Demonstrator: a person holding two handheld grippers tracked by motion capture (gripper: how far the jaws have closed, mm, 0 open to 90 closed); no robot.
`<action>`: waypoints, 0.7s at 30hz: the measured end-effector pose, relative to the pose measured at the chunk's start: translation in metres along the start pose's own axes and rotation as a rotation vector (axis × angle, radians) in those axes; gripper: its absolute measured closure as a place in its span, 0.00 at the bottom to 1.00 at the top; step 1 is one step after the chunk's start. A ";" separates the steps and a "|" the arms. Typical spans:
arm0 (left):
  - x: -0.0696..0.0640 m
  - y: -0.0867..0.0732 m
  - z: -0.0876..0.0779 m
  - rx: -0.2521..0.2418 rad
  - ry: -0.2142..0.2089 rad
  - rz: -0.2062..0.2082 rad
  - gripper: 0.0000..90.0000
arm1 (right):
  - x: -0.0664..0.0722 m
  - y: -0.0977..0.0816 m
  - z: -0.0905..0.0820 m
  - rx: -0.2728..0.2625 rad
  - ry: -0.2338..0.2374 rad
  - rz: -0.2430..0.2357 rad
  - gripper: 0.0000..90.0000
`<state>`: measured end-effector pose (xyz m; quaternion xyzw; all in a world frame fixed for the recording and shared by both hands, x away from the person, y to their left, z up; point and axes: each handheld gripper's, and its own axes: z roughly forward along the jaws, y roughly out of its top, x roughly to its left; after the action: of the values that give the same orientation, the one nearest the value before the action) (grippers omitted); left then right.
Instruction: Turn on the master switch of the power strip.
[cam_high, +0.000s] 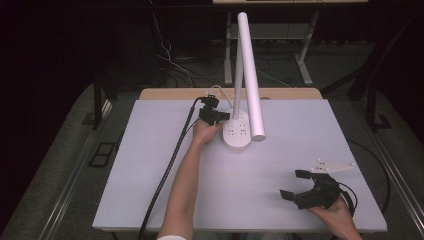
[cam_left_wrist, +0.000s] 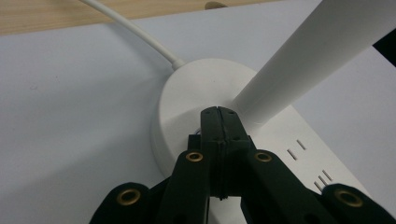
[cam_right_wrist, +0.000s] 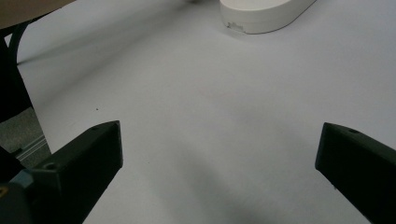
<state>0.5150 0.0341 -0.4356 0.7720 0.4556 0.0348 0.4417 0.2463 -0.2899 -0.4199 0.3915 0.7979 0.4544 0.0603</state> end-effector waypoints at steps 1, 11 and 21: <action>0.000 0.000 0.000 0.000 0.003 -0.007 1.00 | 0.000 0.000 0.000 0.000 0.000 0.000 0.00; -0.005 0.003 -0.005 0.005 0.062 0.074 1.00 | -0.001 0.000 -0.001 -0.005 -0.003 0.004 0.00; -0.006 0.008 -0.018 -0.028 0.052 0.111 1.00 | -0.002 0.000 -0.001 -0.008 -0.003 0.001 0.00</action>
<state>0.5086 0.0401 -0.4165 0.7887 0.4228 0.0859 0.4379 0.2472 -0.2926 -0.4201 0.3925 0.7957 0.4571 0.0629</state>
